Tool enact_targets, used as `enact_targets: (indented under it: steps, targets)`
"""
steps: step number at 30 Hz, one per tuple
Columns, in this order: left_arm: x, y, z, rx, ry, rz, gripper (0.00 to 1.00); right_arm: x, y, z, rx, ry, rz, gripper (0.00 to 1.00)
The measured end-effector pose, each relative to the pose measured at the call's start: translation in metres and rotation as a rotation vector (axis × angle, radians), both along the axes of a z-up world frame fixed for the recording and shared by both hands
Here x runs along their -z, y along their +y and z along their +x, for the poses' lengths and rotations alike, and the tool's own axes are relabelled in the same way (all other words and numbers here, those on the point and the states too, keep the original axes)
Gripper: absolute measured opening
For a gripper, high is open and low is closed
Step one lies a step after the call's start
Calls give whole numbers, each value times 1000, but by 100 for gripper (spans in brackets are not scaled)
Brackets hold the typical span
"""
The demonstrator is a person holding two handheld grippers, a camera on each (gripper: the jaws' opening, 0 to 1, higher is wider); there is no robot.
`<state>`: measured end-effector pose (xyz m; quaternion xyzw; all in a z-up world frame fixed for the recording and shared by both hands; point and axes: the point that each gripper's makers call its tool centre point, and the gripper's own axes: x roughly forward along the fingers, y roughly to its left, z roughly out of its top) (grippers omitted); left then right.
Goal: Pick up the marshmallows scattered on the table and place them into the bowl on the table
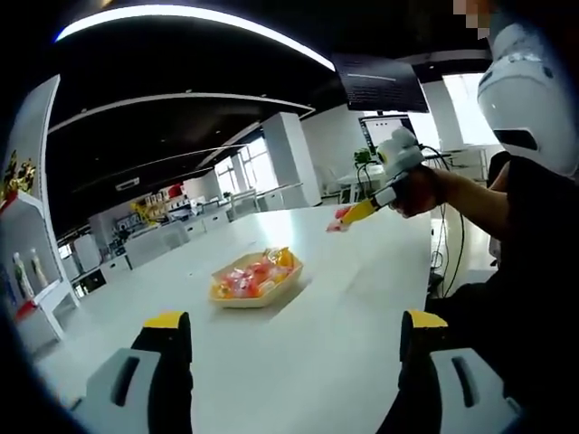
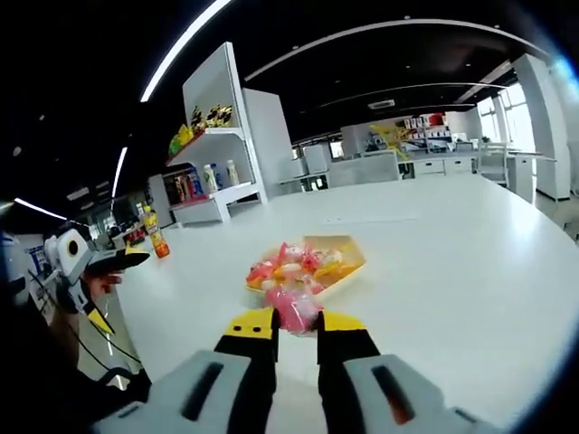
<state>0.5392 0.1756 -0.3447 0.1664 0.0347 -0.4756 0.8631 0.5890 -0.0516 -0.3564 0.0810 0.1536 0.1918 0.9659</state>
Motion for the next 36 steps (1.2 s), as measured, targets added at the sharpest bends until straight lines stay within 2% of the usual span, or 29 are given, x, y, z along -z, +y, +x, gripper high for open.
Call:
enact_targets:
  steps: [12, 17, 20, 23, 27, 29, 30, 32, 36]
  targets:
    - [3, 5, 0, -13, -2, 10, 94, -16, 10, 14, -15, -31, -36, 14]
    - [1, 6, 0, -13, -7, 8, 93, -19, 22, 23, -47, -36, -77, 14]
    - [1, 7, 0, -17, -7, 6, 93, -24, 24, 29, -63, -24, -50, 14]
    - [2, 8, 0, -21, -7, 6, 93, -32, 24, 37, -57, -36, -50, 14]
    - [4, 9, -1, -23, -6, 14, 93, -34, 26, 50, -53, -34, -52, 14]
    - [4, 9, -1, -22, -3, 12, 93, -26, 21, 57, -35, -18, -119, 14]
    - [4, 9, -1, -22, -3, 11, 93, -26, 22, 61, -33, -36, -155, 14]
    - [4, 9, -1, -24, 3, 9, 93, -24, 24, 67, -34, -45, -182, 14]
    - [4, 9, -1, -26, 5, 5, 93, -24, 26, 76, -44, -41, -181, 14]
